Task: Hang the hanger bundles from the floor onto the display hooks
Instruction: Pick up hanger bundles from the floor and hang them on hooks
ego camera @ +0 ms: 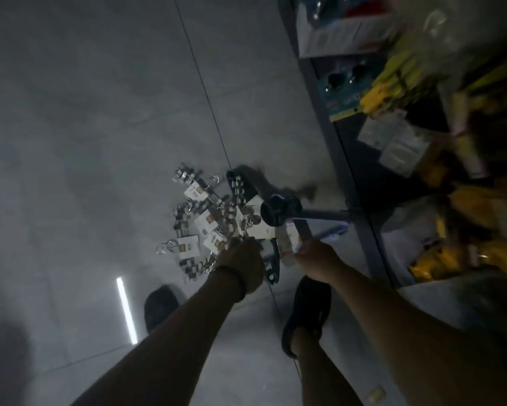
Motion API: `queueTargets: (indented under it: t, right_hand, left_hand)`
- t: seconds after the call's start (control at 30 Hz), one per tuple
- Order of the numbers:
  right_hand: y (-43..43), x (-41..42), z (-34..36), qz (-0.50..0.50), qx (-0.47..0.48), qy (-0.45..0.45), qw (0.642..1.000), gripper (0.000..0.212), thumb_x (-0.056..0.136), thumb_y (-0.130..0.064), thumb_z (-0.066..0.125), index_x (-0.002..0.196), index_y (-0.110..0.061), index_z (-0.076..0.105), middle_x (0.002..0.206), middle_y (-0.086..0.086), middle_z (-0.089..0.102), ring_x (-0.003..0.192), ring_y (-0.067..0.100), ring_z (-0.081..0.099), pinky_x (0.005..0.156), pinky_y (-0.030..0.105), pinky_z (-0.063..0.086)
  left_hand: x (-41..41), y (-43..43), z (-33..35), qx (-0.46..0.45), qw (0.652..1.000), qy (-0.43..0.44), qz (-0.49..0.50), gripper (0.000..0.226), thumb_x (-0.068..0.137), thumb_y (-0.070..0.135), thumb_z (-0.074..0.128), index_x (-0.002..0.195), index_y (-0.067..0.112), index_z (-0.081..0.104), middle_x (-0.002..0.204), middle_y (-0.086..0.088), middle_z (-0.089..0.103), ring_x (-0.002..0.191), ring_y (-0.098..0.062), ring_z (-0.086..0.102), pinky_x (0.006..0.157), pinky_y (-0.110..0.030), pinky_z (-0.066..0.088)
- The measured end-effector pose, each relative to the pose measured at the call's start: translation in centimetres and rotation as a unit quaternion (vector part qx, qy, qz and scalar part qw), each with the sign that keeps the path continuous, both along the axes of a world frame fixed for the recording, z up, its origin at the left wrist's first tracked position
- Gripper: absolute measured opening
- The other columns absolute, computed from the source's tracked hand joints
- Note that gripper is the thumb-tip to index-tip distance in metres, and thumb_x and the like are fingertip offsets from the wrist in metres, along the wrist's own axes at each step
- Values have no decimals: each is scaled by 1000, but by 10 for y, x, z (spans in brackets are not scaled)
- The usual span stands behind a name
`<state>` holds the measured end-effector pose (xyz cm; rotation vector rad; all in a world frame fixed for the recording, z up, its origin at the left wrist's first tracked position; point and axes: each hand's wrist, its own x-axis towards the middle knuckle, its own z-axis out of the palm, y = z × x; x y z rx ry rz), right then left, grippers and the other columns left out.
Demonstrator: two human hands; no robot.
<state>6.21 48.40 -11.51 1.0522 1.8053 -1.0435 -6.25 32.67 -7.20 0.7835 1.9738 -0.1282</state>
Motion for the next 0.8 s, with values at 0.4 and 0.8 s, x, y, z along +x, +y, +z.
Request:
queueTargets:
  t: [0.4,0.8]
  right_hand:
    - [-71,-16,-202,-178,-8,-32,984,48,101,-27,65,140,-6,46,119,14,64,97,27,65,65,30,45]
    - [-42,-15,-139,-354,160,103,916,24,105,-31,56,114,-13,67,117,16,71,102,34,66,78,35,45]
  left_hand:
    - [-7,-16,-200,30,988,144,-43,98,94,55,61,168,21,7,176,-8,0,161,-38,1,127,-61,12]
    - [-34,-51,-177,-60,994,91,20,75,98,41,56,164,29,22,176,0,-3,158,-42,8,124,-63,22]
